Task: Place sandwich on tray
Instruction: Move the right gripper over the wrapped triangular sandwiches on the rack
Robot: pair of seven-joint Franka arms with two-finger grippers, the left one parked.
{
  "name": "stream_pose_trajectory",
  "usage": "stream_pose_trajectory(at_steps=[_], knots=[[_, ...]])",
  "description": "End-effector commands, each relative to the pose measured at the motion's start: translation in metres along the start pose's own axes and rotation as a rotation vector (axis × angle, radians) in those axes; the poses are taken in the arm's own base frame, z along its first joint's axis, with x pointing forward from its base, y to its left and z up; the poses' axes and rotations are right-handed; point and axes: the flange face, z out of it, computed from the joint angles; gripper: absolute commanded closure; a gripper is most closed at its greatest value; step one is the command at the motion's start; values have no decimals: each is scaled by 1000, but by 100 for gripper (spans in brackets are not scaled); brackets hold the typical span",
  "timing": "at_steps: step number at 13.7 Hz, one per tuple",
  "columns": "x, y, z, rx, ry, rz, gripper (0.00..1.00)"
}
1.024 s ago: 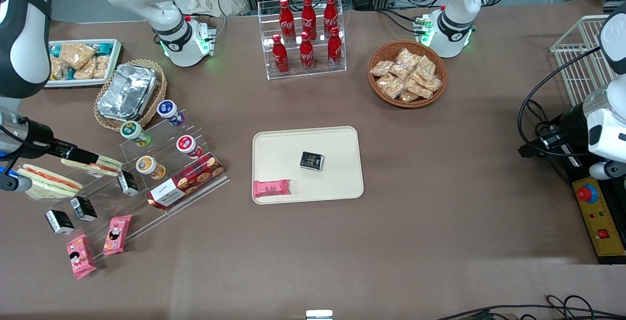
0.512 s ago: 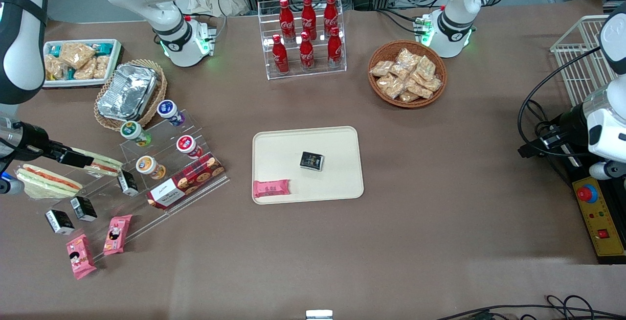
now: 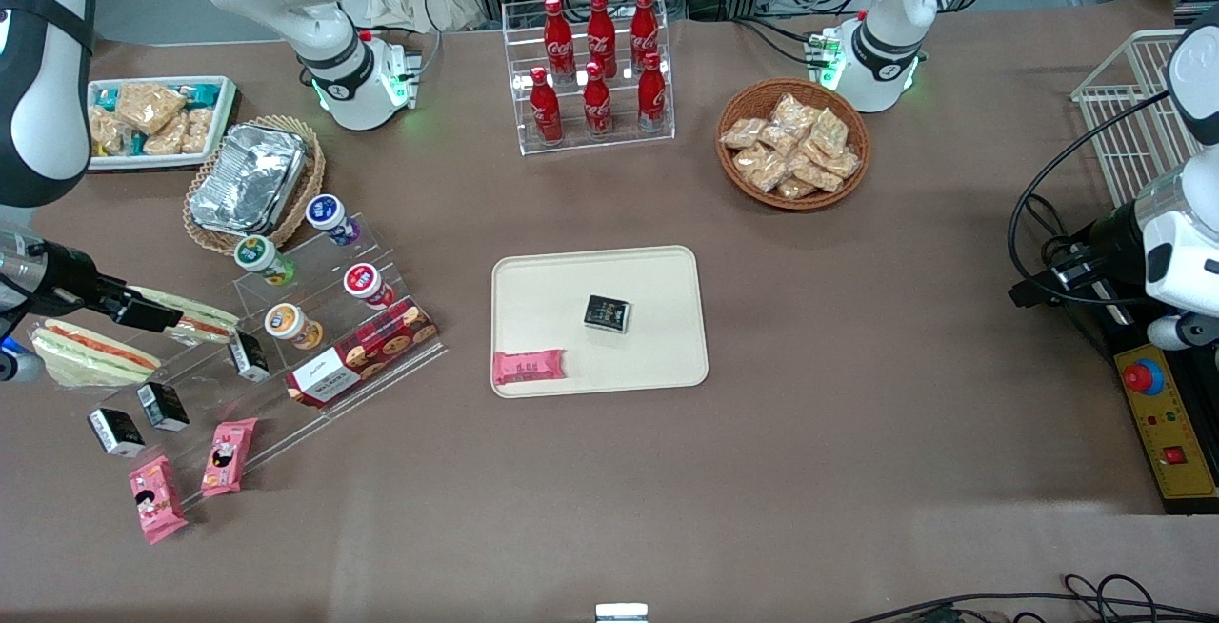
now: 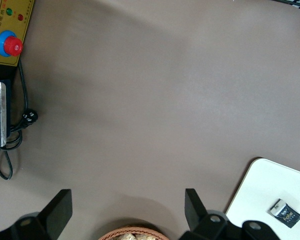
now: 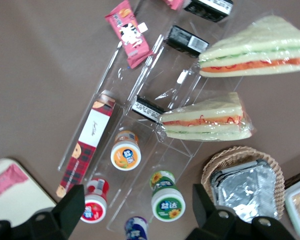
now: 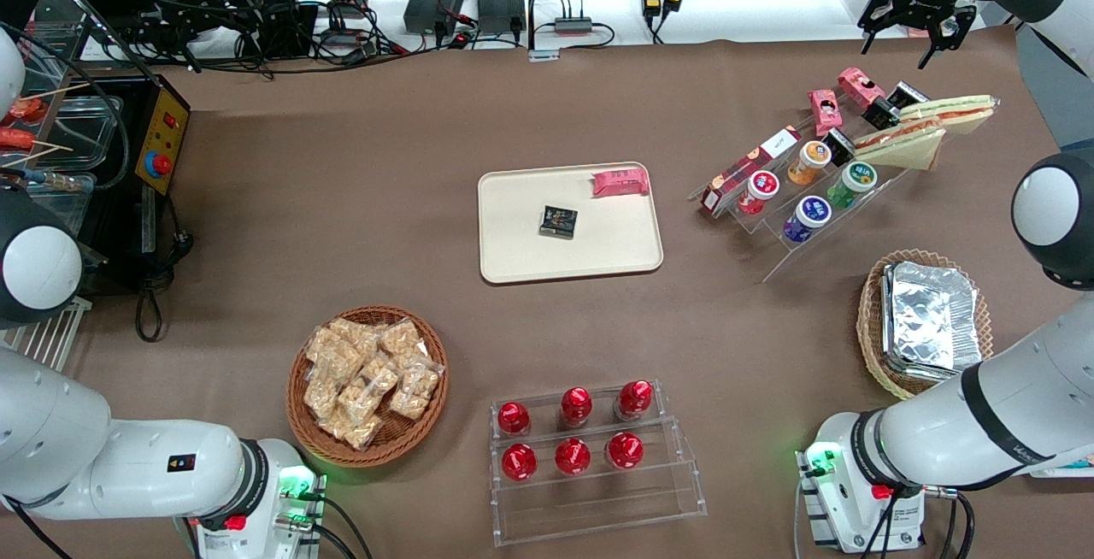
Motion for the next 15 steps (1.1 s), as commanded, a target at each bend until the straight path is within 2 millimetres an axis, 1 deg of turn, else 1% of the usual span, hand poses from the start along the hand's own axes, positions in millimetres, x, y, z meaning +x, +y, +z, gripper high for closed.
stream_pose_trajectory(at_steps=[1,5,8,9,10,11,12,13,15], knots=[[3,-3,-2,24,4,91,4],[4,-3,-1,27,0,102,4],[6,-2,2,13,-4,174,3],[9,7,0,9,-2,189,3],[19,29,-1,7,2,228,3],[25,38,1,6,5,251,3],[35,54,6,-4,5,288,3],[42,66,9,-7,8,316,3],[51,78,6,7,41,399,3]])
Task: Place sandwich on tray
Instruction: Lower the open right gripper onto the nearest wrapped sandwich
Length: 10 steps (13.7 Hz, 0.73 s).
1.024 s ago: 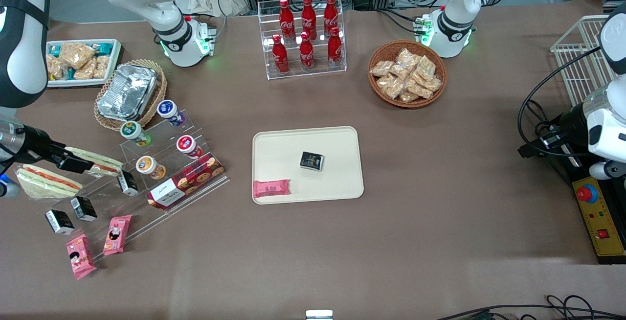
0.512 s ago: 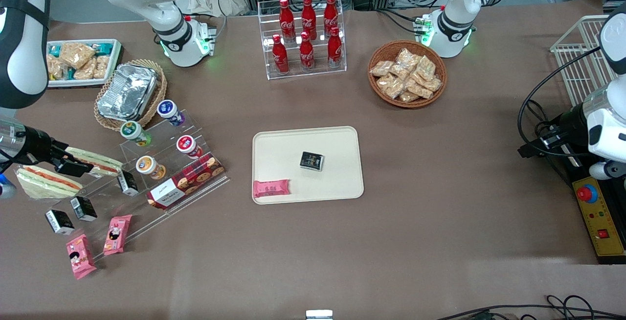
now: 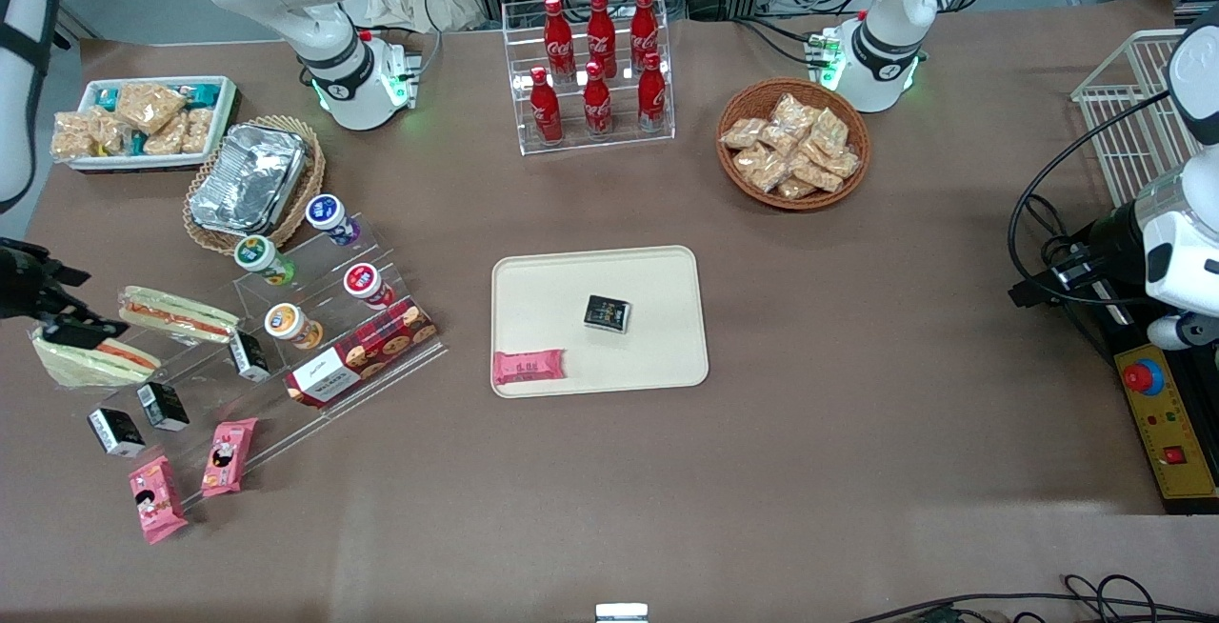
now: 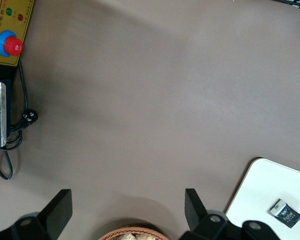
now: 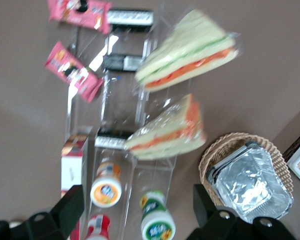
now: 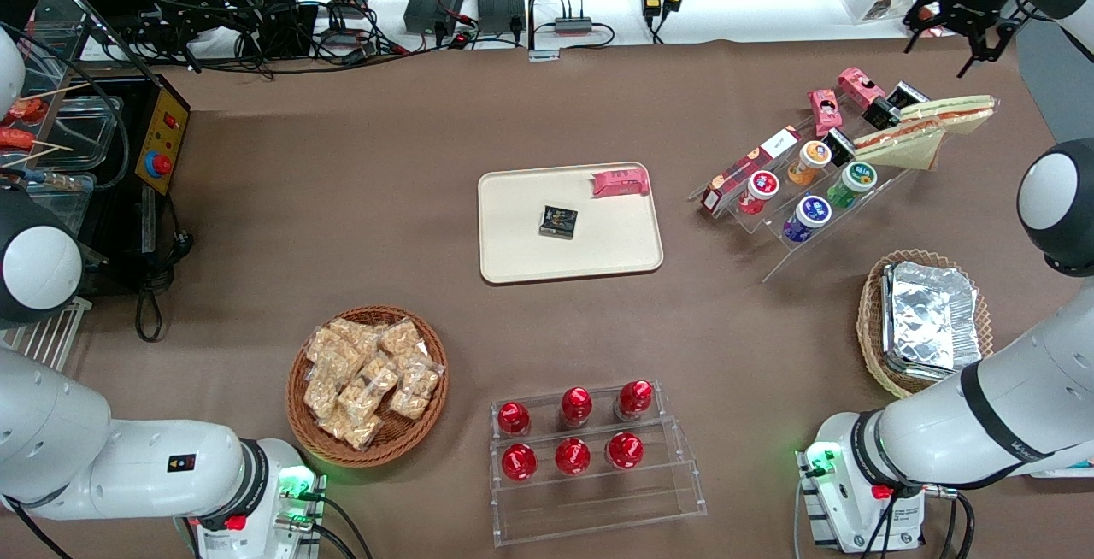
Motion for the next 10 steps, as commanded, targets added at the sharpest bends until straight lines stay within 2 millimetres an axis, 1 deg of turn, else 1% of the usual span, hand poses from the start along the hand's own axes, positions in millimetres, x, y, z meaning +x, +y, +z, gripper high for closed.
stream_pose_trajectory(at_steps=[1,3,6,8,10], knots=[[14,3,0,16,34,126,3],[31,16,12,8,23,219,3],[52,34,30,-24,12,392,3],[59,43,33,-28,10,466,3],[61,44,36,-34,13,531,4]])
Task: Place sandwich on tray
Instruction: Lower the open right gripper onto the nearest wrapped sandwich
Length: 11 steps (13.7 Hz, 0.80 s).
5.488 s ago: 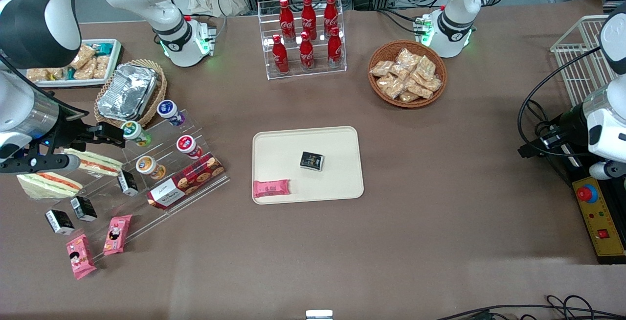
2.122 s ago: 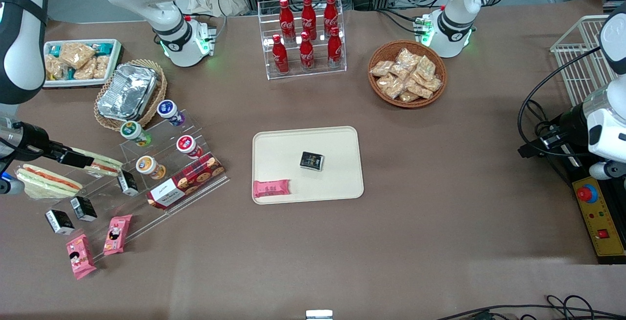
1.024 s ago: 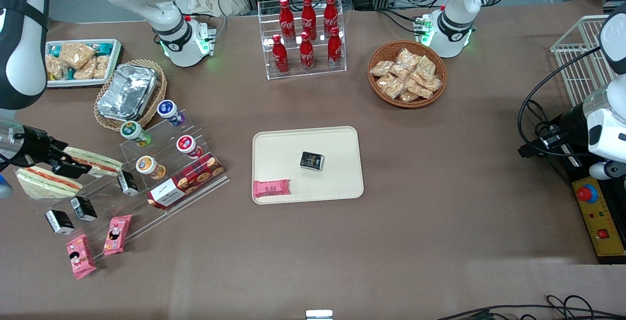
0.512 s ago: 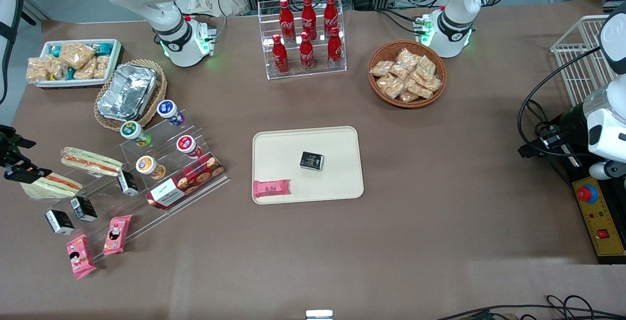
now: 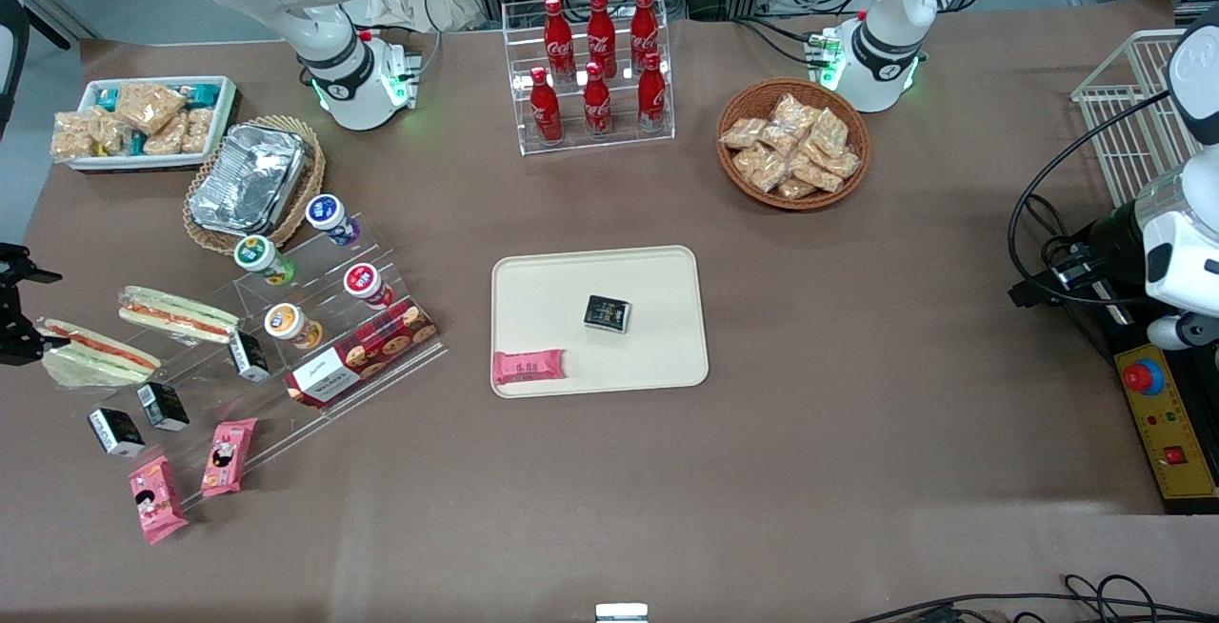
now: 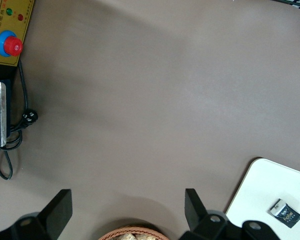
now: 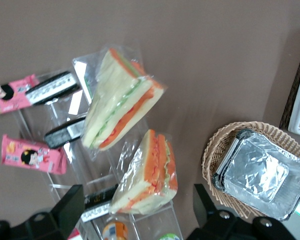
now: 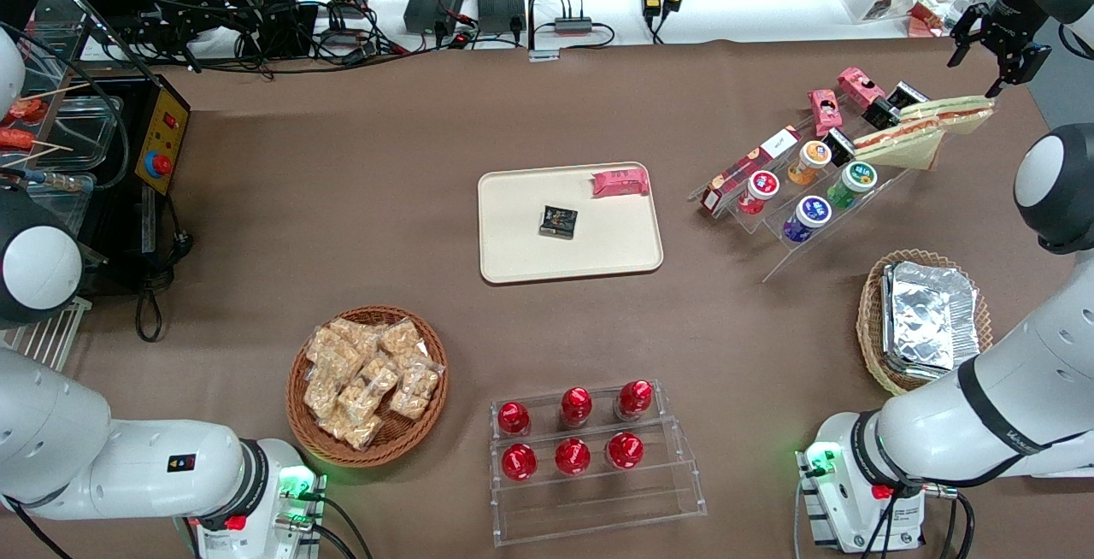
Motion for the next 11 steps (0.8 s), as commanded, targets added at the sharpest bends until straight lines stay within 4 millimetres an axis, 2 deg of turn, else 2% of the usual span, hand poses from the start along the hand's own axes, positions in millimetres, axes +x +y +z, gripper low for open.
stream_pose_trajectory(at_steps=[1,3,6,9,11], knots=[[9,-2,-1,18,17,116,4],[26,4,7,37,9,197,4],[49,8,32,15,-25,245,4],[58,9,50,-11,-30,261,4],[59,5,53,8,-35,267,4]])
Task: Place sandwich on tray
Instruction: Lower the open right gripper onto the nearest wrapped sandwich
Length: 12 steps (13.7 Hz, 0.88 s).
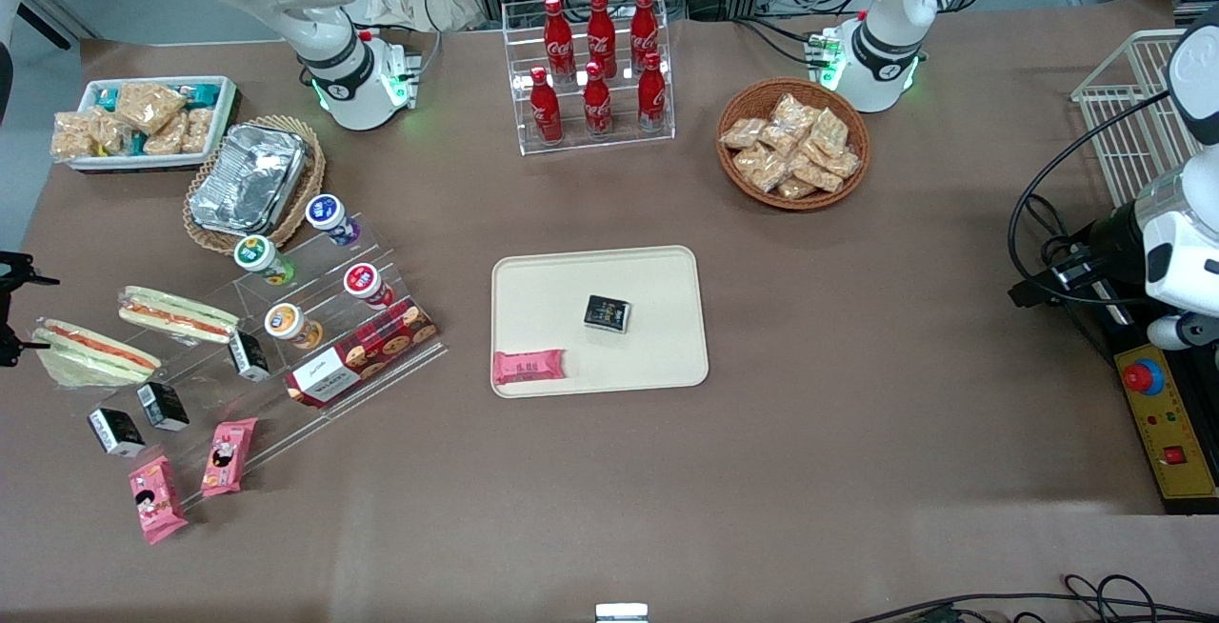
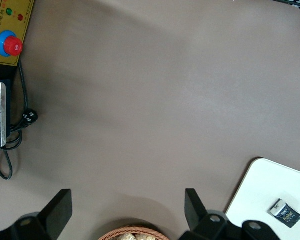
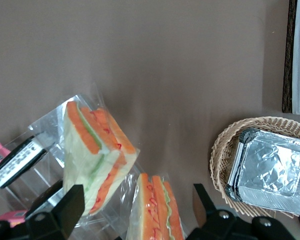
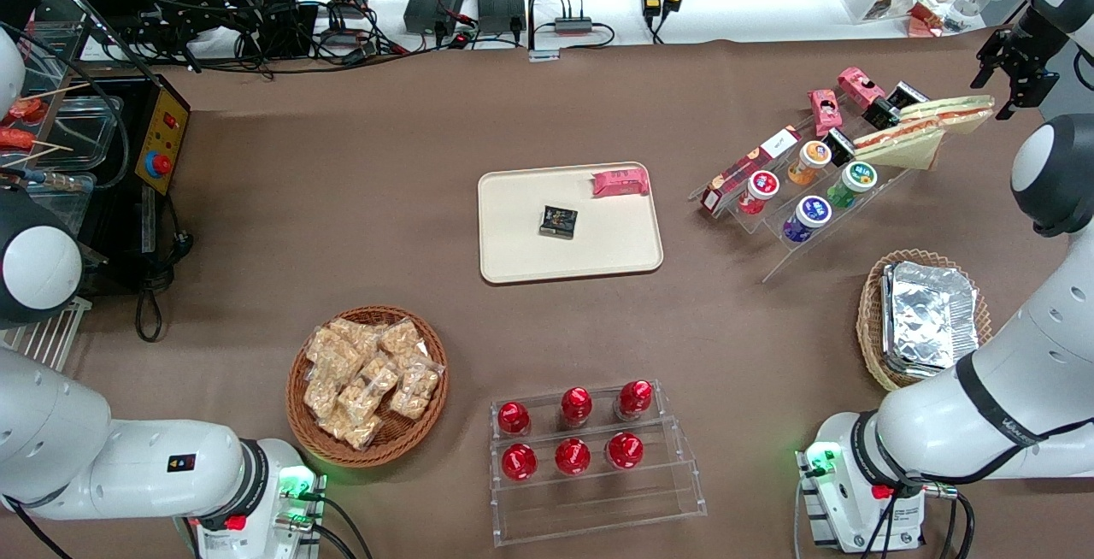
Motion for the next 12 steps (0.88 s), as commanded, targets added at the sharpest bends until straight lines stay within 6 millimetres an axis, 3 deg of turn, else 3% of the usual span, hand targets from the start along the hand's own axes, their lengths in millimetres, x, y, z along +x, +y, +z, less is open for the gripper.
stream_pose_trajectory(at_steps=[1,8,12], knots=[[-1,-7,1,47,-32,28,6],[24,-6,19,65,-40,70,7],[23,-10,25,83,-43,63,7]])
